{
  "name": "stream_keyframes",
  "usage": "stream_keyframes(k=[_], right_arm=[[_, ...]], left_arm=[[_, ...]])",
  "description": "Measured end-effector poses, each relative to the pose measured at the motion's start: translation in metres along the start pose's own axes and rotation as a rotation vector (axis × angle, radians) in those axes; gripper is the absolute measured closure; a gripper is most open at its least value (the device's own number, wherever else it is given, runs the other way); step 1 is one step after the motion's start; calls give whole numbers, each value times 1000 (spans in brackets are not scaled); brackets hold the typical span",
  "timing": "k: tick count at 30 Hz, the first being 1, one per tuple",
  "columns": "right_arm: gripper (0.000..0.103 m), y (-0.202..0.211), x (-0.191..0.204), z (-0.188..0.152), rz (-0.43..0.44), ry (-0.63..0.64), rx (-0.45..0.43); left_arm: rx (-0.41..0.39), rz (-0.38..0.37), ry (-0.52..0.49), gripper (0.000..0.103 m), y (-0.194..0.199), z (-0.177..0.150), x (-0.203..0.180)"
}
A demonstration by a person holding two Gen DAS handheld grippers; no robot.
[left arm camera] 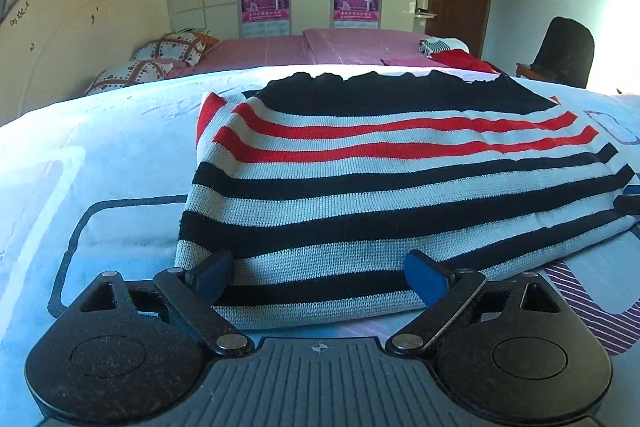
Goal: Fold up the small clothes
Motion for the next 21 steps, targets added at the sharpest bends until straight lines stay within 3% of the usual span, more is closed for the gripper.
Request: stream_keyframes(k=[4, 7, 12, 14, 16, 18, 21], right_arm=[[57, 5, -5, 6, 39, -74, 23], [57, 31, 5, 15, 35, -65, -55], [62, 53, 36, 17, 125, -59, -112], [67, 52, 49, 20, 145, -61, -126], [70, 47, 61, 25, 156, -57, -134], [77, 41, 71, 29, 173, -49, -134], [82, 28, 81, 31, 190, -43, -121]], left_arm=[[23, 3, 13, 11, 10, 4, 5], [-68, -53, 79, 11, 46, 5, 16], [5, -220, 370, 12, 56, -31, 35], [50, -279, 535, 24, 45, -43, 42], [64, -316, 685, 25, 35, -51, 49], [58, -330, 781, 25, 26, -54, 55], [48, -332, 838, 26, 14, -51, 58]])
Point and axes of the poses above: each gripper's, at about its wrist camera, not at the fingertips, and y roughly against the way its jaws point, x to its left, z to its top, the point moved 7 cm from there along -y, roughly the way its jaws point, and after that the axes turned 11 degrees about z, right-handed, at the moved point
